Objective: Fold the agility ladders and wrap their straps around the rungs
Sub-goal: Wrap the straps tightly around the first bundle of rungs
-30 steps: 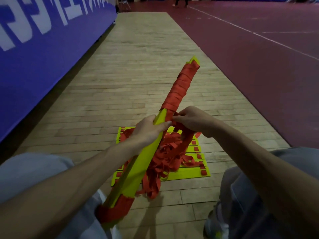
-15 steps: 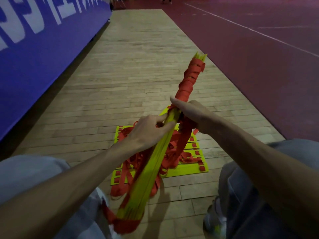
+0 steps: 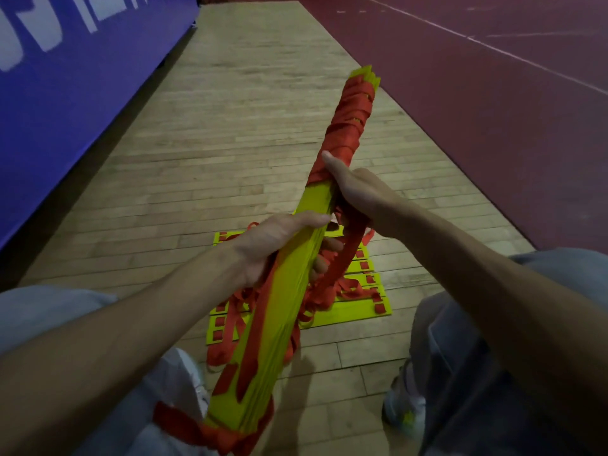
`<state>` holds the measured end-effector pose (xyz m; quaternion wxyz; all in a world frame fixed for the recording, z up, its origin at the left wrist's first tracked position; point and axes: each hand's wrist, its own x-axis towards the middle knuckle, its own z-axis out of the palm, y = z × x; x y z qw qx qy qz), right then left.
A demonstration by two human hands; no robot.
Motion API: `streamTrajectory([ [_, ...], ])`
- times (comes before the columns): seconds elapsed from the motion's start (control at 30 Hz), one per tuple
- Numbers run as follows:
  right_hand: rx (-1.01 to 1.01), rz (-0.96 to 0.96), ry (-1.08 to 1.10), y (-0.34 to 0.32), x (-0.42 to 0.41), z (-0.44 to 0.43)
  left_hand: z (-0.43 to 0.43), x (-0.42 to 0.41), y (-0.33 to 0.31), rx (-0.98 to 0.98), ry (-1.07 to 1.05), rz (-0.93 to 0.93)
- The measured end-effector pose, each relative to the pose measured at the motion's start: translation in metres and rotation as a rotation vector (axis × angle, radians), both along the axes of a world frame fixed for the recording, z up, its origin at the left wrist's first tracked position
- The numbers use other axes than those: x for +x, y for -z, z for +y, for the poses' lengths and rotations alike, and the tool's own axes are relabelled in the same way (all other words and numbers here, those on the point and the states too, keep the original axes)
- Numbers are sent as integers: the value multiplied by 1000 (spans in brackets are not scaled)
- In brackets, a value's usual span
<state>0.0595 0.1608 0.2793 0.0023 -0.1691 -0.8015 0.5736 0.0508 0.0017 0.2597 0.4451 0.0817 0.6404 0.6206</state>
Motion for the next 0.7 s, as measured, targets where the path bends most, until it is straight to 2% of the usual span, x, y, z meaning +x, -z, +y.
streamTrajectory([
  [0.07,109,-69,-116,-2,3,4,0,-3,-1,16,-65,56],
  [0.2,228,-147,-275,4,4,10,-2,-14,14,-115,-209,270],
  [0.33,204,-88,-210,7,0,6,0,-20,23,-160,-277,340],
  [0.4,124,-87,-148,6,-2,2,4,-19,24,-258,-219,496],
  [0.5,62,-131,-78,8,-3,-5,6,-11,25,-573,-38,861],
  [0.53,36,-143,-60,8,-3,-5,6,-7,25,-605,-9,929],
  [0.7,-108,-131,-81,6,2,-7,3,-7,32,-579,79,956],
])
